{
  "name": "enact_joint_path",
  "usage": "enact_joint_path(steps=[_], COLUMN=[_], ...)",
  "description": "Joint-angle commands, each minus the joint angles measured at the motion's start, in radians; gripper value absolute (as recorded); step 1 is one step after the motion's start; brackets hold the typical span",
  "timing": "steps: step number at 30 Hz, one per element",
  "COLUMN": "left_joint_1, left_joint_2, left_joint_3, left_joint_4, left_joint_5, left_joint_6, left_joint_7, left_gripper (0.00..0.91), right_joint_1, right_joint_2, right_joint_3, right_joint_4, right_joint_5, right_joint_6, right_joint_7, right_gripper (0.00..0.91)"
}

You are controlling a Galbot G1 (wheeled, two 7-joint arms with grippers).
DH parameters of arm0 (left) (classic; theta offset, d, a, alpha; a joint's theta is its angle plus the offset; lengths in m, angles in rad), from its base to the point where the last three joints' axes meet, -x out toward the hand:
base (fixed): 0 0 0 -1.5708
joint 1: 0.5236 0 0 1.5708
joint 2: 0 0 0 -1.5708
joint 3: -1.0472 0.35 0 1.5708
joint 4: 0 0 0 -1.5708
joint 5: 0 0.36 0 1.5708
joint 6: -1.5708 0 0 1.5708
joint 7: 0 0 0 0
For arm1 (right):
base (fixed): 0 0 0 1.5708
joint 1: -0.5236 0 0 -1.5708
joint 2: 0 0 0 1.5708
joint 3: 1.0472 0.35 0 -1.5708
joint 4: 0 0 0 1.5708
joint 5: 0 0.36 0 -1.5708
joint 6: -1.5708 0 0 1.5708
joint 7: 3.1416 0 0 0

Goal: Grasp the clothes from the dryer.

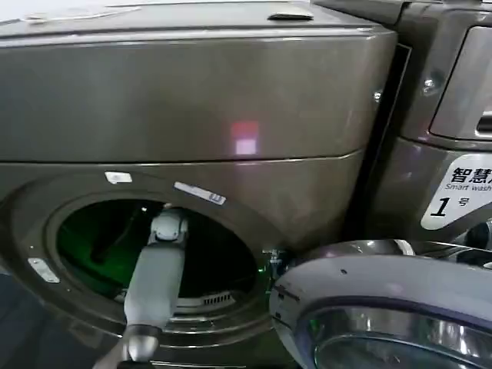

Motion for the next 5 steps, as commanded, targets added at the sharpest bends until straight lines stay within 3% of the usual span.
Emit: enact_joint_path(steps=[1, 5], left_joint_1=[0.006, 0.007], left_joint_2=[0.001, 0.004], left_joint_3=[0.001, 0.001], left_joint_4=[-0.003, -0.008], left_joint_5=[-0.017, -0.017], left_joint_6=[-0.002, -0.001], left_joint_7=[0.000, 0.003], left_gripper=[0.000, 0.000], right_joint_1=[-0.001, -0.002], right_joint_2=[-0.001, 0.001], right_joint_3=[0.005, 0.004], right_joint_4=[0.005, 0.005], right_joint_5=[-0.004, -0.004], right_joint_6=[-0.023, -0.021], right_joint_7=[0.013, 0.012], right_gripper=[0.907, 0.907])
